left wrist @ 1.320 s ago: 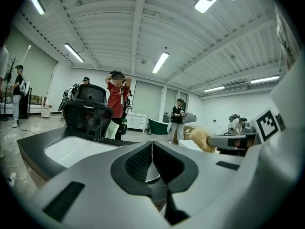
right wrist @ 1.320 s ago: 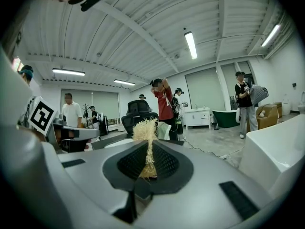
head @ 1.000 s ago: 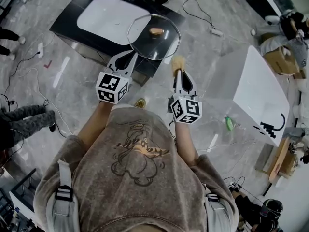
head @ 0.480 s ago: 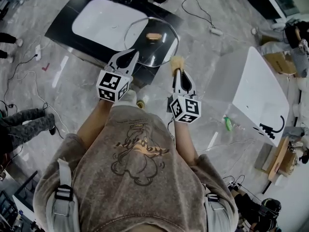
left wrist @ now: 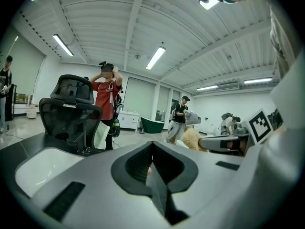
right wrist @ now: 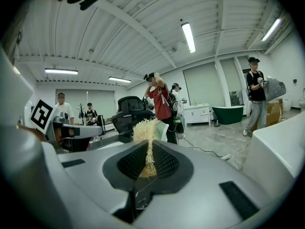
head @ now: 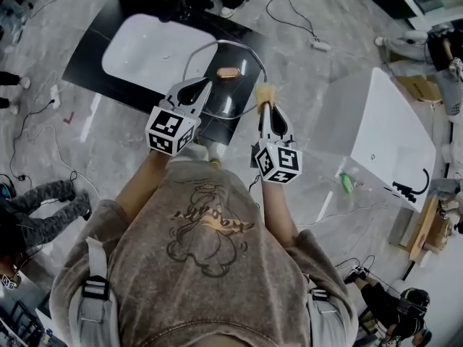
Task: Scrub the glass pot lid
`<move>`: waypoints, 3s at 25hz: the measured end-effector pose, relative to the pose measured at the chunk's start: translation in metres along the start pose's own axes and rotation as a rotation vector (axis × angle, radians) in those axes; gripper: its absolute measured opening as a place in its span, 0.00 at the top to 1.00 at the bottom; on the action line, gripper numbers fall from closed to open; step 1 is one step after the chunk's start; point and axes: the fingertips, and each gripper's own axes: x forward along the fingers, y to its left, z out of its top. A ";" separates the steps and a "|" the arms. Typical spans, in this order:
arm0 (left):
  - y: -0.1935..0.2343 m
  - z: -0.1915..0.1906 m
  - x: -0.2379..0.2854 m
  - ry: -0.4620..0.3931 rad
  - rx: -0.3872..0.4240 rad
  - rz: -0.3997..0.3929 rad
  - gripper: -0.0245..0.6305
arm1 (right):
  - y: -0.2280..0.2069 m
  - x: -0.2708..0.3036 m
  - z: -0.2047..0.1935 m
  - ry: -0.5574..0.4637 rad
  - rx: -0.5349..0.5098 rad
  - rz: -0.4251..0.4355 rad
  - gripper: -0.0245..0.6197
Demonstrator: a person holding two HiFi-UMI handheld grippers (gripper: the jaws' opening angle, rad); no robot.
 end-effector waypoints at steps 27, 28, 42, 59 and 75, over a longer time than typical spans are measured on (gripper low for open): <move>0.028 0.003 0.079 0.103 0.078 -0.218 0.59 | -0.022 0.081 0.030 -0.013 -0.004 -0.056 0.90; 0.026 -0.002 0.081 0.125 0.092 -0.234 0.59 | -0.023 0.082 0.030 -0.012 -0.004 -0.054 0.90; 0.015 -0.121 0.128 0.475 0.387 -0.374 0.59 | -0.047 0.081 0.019 0.002 0.020 -0.068 0.90; 0.018 -0.162 0.156 0.598 0.459 -0.405 0.66 | -0.070 0.058 0.000 0.036 0.059 -0.137 0.90; 0.014 -0.161 0.159 0.591 0.451 -0.392 0.66 | -0.067 0.161 -0.028 0.242 -0.079 0.124 0.90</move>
